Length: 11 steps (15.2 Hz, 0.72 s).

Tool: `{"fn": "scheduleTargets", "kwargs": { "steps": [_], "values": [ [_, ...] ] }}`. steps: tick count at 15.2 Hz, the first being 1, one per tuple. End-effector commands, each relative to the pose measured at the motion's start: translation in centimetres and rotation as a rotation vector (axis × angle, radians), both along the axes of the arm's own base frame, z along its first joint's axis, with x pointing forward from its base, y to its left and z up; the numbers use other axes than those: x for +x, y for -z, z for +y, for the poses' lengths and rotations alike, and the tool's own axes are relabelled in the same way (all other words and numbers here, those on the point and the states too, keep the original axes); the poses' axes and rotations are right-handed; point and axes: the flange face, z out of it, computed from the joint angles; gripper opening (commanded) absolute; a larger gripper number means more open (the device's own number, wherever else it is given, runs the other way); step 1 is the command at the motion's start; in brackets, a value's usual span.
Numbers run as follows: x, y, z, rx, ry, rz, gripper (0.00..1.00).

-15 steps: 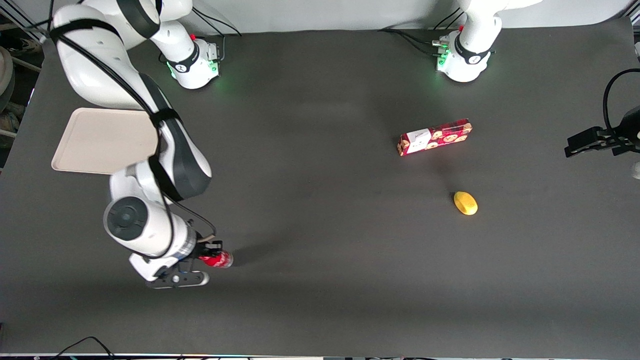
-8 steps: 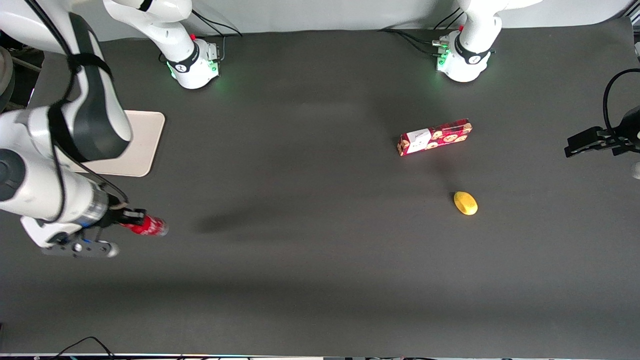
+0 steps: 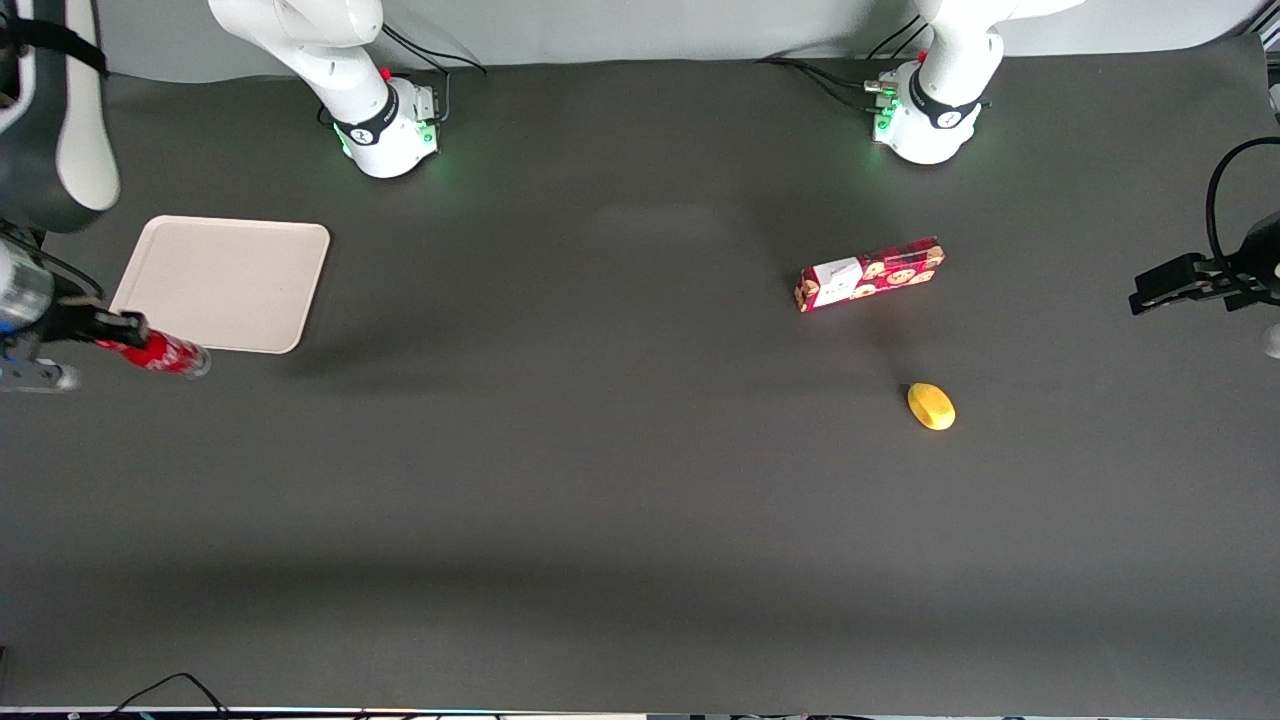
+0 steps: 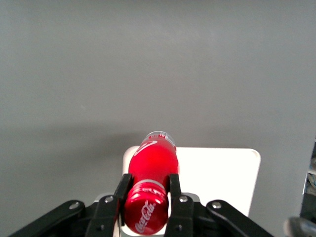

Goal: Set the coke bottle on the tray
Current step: 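Lift the bottle and carry it with the right gripper over the tray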

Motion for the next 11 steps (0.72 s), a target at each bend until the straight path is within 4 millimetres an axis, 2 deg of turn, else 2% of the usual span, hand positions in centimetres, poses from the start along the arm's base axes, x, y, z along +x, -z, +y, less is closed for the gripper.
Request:
{"fn": "scheduleTargets", "kwargs": {
  "steps": [1,2,4,8,9,11],
  "values": [
    [-8.2,0.1,-8.5,0.076,-0.061,-0.09,0.0],
    [-10.4,1.0,-10.7,0.089,-0.06,-0.119,0.0],
    [-13.3,2.4,-13.8,0.109,-0.071,-0.14,0.0],
    [-20.2,5.7,-21.6,0.141,-0.153,-0.165,0.0],
    [-21.7,6.7,-23.0,0.136,-0.171,-0.172,0.0],
    [-23.4,8.6,-24.1,0.137,-0.215,-0.176,0.0]
  ]
}}
